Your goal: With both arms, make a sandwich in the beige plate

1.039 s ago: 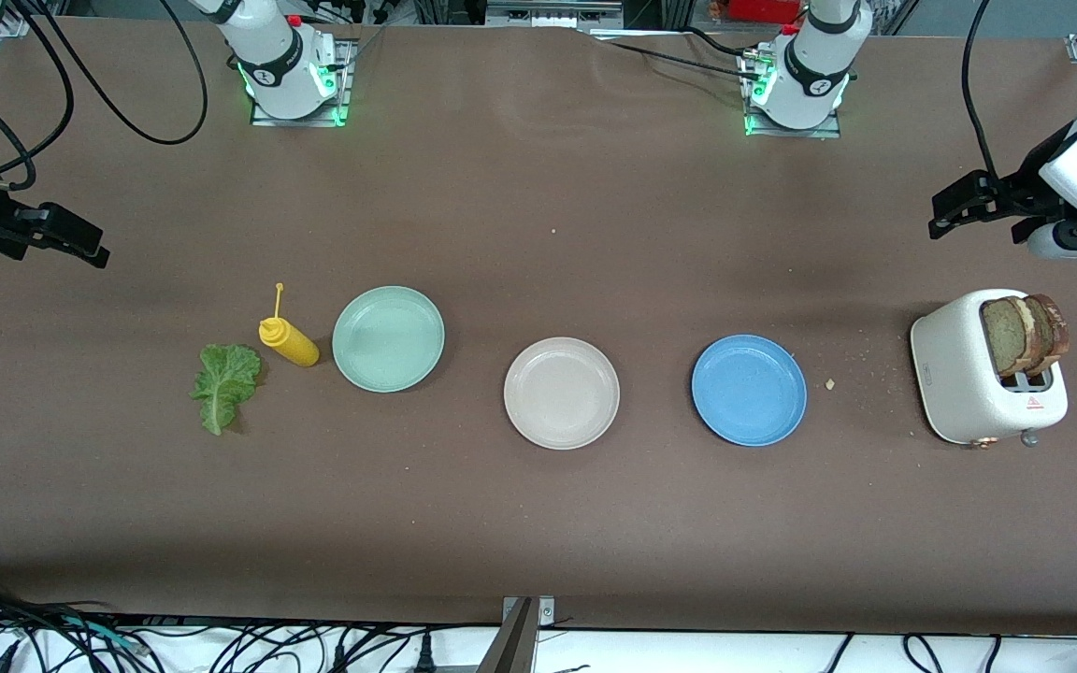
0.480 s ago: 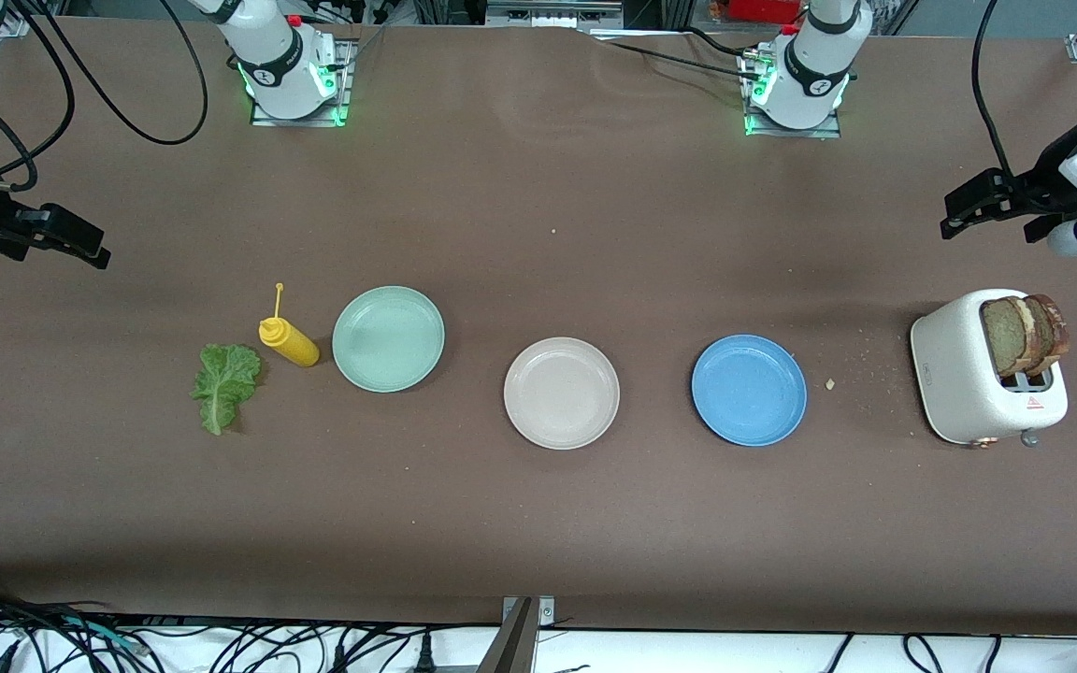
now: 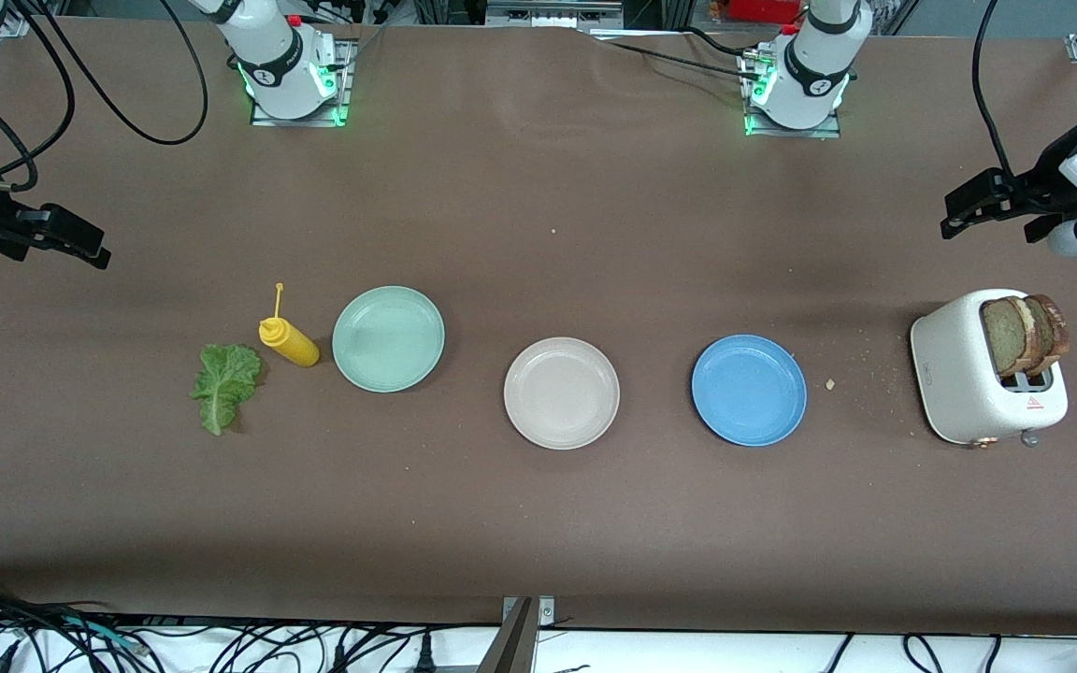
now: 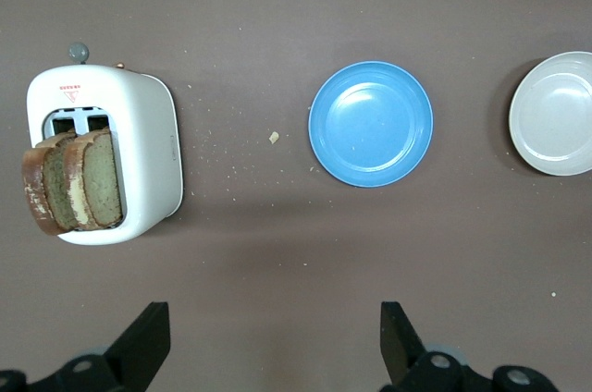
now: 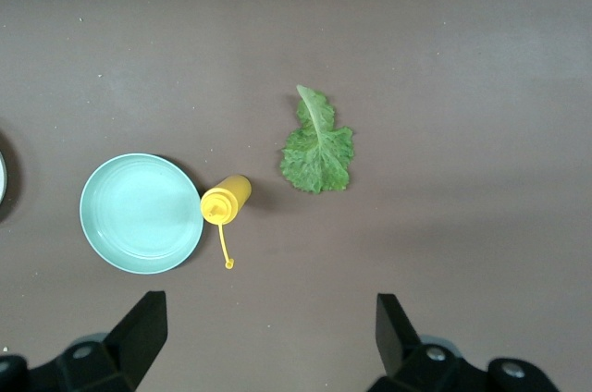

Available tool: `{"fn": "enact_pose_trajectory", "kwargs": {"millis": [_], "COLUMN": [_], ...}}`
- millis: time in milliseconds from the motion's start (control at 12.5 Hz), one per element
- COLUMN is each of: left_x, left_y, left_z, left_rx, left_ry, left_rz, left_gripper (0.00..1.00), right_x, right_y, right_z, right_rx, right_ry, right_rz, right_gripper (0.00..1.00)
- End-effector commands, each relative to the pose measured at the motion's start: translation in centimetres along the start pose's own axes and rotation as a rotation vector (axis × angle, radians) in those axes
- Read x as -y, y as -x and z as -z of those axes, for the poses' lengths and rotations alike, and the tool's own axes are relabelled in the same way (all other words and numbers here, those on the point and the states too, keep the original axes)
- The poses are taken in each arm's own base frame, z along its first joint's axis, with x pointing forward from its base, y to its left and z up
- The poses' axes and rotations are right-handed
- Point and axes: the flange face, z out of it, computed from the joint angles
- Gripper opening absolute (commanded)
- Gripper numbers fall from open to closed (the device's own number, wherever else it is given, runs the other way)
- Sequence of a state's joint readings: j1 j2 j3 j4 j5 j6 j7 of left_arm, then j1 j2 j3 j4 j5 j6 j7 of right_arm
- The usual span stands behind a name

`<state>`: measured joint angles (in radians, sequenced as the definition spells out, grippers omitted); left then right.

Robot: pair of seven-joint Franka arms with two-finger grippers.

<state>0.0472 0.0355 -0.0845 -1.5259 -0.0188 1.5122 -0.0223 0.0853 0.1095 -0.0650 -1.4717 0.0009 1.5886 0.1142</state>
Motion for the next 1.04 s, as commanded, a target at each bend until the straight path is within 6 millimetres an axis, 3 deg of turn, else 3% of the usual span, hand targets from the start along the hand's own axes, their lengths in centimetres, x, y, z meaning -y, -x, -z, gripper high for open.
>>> {"fn": "enact_pose_trajectory", "kwargs": {"millis": [0,959], "left_x": [-0.06,-0.14], "left_y": [0.27,0.30], "left_z": [0.70,0.17], "left_rx": [0.002,0.015], "left_ry": [0.015,0.015], "left_rz": [-0.013,-0.009], "left_gripper": [1.00,1.00], "right_x": [0.26,0.26], "right_y": [0.08,0.08], "right_z": [0.22,0.22], "right_rx": [-0.007,-0.007], "right_ry": [-0.011,-0.011], "right_rz": [0.002,0.002], "right_gripper": [1.00,1.00]}}
